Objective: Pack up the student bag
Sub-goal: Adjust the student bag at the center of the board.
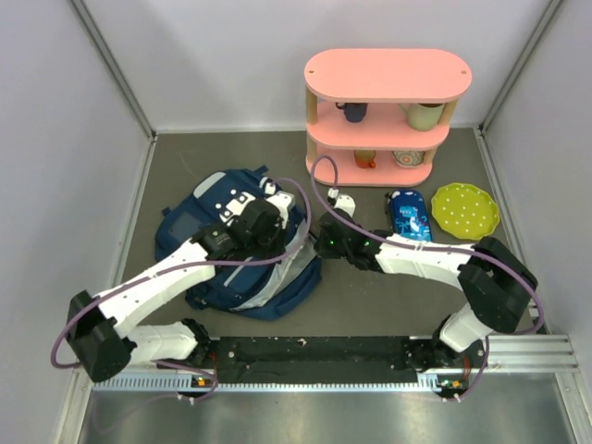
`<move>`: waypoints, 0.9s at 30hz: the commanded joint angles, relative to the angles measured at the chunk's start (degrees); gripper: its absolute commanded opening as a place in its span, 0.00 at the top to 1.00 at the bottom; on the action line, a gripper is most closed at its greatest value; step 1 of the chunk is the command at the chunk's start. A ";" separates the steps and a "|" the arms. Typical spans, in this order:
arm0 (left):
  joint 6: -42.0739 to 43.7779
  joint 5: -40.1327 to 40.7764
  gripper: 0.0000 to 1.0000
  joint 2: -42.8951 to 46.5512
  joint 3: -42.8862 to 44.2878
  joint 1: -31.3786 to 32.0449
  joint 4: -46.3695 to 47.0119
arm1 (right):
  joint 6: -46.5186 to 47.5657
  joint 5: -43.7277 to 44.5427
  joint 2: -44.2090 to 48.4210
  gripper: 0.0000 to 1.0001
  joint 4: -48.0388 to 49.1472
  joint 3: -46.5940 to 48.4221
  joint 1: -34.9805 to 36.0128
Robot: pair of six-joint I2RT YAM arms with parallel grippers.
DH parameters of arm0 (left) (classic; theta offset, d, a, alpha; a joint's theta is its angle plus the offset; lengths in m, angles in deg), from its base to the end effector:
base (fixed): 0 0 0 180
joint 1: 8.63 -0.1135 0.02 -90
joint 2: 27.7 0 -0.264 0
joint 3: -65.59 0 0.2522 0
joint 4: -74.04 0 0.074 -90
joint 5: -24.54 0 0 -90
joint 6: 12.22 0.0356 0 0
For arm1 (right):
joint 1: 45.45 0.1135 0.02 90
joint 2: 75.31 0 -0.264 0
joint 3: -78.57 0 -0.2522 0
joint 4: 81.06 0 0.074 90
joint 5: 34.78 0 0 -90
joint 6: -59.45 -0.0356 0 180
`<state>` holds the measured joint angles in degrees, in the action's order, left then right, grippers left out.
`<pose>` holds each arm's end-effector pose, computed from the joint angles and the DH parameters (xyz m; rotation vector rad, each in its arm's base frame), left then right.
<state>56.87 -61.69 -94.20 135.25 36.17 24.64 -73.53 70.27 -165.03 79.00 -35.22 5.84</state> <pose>0.1736 -0.1691 0.2904 0.4708 2.3805 -0.4616 0.2127 0.2507 0.2024 -0.0371 2.3572 0.5306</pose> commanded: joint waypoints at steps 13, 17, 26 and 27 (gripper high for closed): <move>-0.96 9.39 1.00 -19.10 2.19 10.22 -10.85 | -7.64 5.69 11.49 1.00 2.57 -8.15 -1.10; -5.19 7.31 1.00 -15.95 1.23 10.66 -2.96 | -7.64 3.76 12.02 1.00 4.85 -8.76 -1.10; -8.63 10.78 1.00 -20.33 6.06 10.66 3.74 | -7.29 1.65 13.25 1.00 5.82 -10.70 -2.33; -8.45 13.17 1.00 -20.77 5.98 10.58 3.91 | -6.86 1.22 13.51 1.00 5.74 -10.70 -2.42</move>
<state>49.74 -55.39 -113.13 139.10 46.68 25.56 -81.57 70.32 -155.21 83.00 -45.95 4.85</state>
